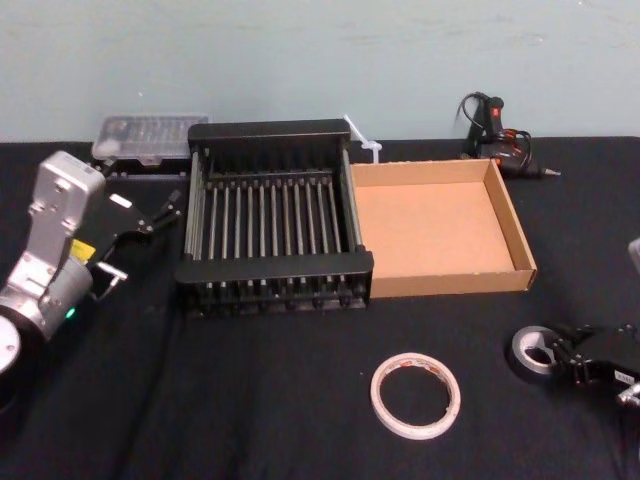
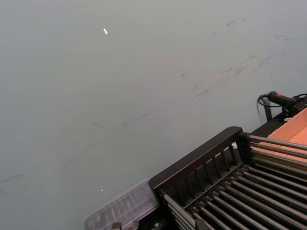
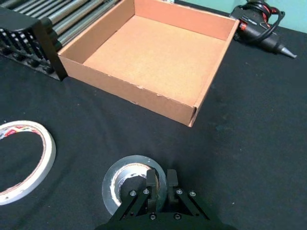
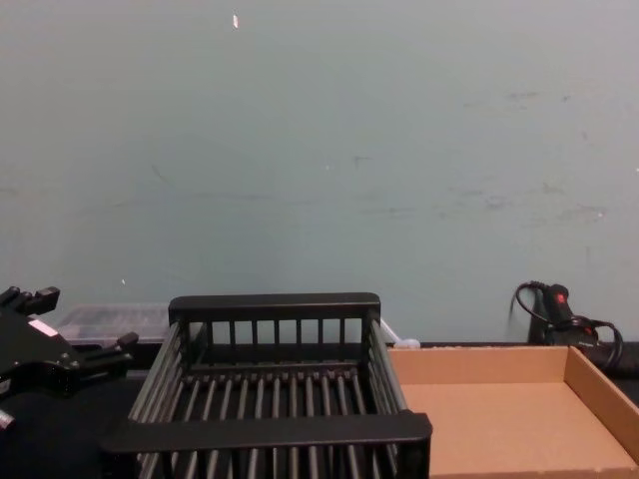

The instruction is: Pick up the white tape and place it into the black box , Pick up the silver tape and place it into the brown box.

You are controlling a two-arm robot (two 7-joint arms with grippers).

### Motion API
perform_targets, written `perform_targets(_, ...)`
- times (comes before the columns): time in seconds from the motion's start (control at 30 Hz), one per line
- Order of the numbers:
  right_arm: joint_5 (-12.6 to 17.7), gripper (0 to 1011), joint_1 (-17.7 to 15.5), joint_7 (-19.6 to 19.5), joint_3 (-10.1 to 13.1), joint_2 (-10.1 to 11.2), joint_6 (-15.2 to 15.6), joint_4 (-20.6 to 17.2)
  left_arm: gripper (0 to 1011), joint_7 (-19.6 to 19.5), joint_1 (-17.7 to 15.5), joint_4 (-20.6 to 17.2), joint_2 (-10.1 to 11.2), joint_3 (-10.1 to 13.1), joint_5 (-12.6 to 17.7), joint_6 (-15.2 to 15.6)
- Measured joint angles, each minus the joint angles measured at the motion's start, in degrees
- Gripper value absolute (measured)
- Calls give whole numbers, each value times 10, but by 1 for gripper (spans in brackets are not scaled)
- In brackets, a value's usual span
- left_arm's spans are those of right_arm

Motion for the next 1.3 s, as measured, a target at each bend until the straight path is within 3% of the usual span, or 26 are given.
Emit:
perform_targets(0.53, 15, 140, 5, 4, 20, -6, -18, -19, 1001, 0, 0, 0, 0, 0, 0, 0)
perform_targets(0.87, 17, 140, 37, -9, 23, -20, -28, -14, 1001, 0, 0, 0, 0, 0, 0, 0)
perform_targets(1.3, -13, 140, 102, -19, -3, -45, -36, 29, 1001, 0, 0, 0, 0, 0, 0, 0)
